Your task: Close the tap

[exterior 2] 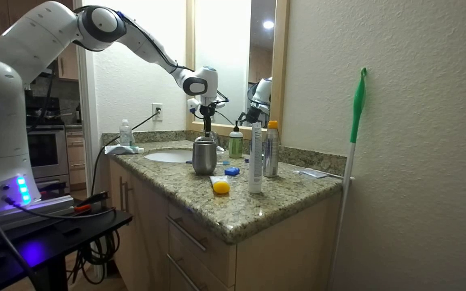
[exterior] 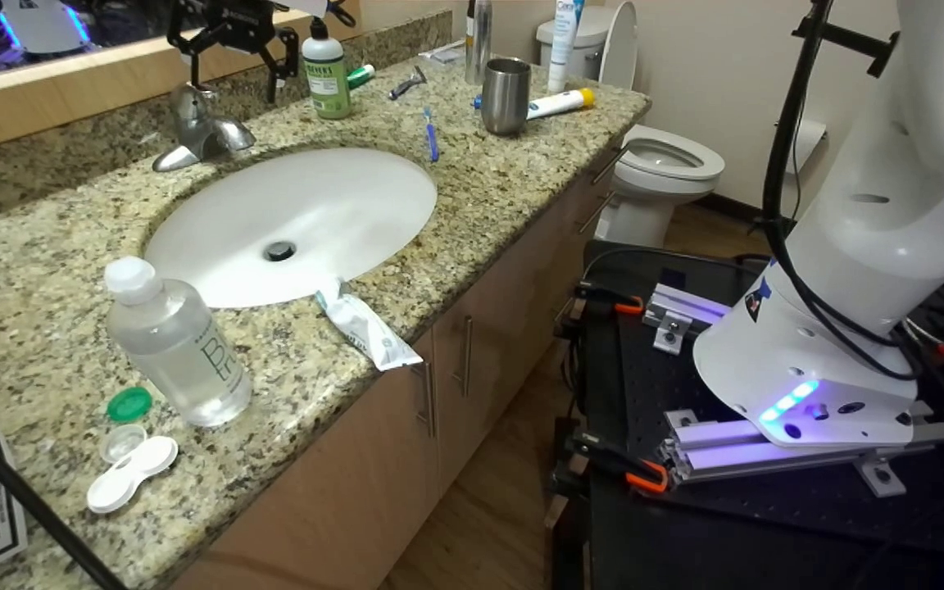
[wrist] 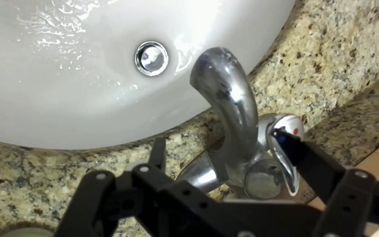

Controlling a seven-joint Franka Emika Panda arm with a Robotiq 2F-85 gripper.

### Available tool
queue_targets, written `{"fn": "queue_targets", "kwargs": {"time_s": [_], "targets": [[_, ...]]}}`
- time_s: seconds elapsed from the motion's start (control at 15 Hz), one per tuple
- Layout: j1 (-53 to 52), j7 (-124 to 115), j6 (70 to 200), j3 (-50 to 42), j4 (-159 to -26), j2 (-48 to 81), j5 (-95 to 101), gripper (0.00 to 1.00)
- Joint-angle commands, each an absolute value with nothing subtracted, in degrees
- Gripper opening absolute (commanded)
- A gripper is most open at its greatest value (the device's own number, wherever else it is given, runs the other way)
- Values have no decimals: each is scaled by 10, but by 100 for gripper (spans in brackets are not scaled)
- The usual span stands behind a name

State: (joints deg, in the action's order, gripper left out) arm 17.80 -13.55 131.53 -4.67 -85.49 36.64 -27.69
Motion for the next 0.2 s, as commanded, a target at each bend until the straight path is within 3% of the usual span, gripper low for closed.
{"fn": "queue_targets", "kwargs": {"time_s": [0.0,0.13], "targets": [[179,-137,1308,-46,-847,371,-276,100],[179,-137,1305,-45,-838,377,-276,100]]}}
